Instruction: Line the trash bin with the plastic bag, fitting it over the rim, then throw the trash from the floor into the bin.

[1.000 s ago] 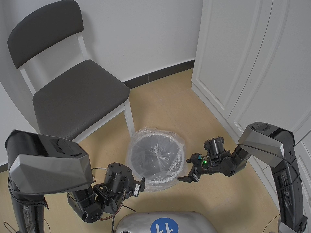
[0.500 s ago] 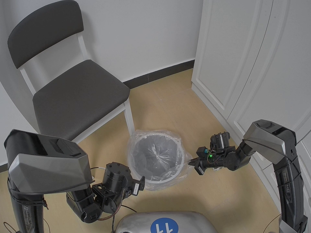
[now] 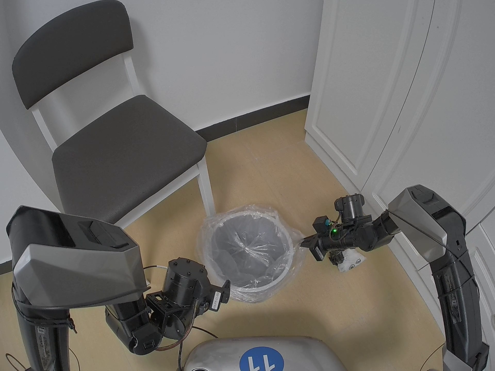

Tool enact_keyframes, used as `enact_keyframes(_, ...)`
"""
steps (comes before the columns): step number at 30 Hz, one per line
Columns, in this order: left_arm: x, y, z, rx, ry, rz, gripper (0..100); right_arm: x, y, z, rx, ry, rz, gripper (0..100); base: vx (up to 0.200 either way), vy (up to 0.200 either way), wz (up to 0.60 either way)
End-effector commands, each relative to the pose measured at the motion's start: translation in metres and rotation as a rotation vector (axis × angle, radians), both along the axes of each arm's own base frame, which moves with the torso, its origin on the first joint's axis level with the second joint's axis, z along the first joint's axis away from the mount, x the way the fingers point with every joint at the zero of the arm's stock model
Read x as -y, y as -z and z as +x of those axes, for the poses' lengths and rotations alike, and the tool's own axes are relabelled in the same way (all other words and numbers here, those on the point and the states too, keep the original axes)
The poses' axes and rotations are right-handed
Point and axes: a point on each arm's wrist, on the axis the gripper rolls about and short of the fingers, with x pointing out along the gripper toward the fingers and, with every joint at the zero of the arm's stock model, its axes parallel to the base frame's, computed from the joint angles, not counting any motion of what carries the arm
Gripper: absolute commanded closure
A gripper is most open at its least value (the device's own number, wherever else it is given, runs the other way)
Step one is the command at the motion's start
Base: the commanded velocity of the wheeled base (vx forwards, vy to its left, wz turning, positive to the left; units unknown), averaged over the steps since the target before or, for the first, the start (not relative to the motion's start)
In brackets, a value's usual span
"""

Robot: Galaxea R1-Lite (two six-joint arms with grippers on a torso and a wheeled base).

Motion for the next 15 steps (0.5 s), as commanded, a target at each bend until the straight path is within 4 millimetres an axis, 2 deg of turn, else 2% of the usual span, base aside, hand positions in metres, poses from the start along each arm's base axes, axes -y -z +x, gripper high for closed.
enact_keyframes(1, 0.0005, 0.0005, 0.0006, 0.002, 0.000, 0.001, 0, -0.0011, 0.0230, 0.0135, -0.010, -0.001, 0.007, 100, 0.000, 0.000, 0.00)
enact_keyframes(15, -0.0018, 0.0006, 0.0055, 0.006, -0.014, -0.004, 0, -0.0095, 0.0254, 0.0170, -0.042, -0.020, 0.013, 100, 0.000, 0.000, 0.00)
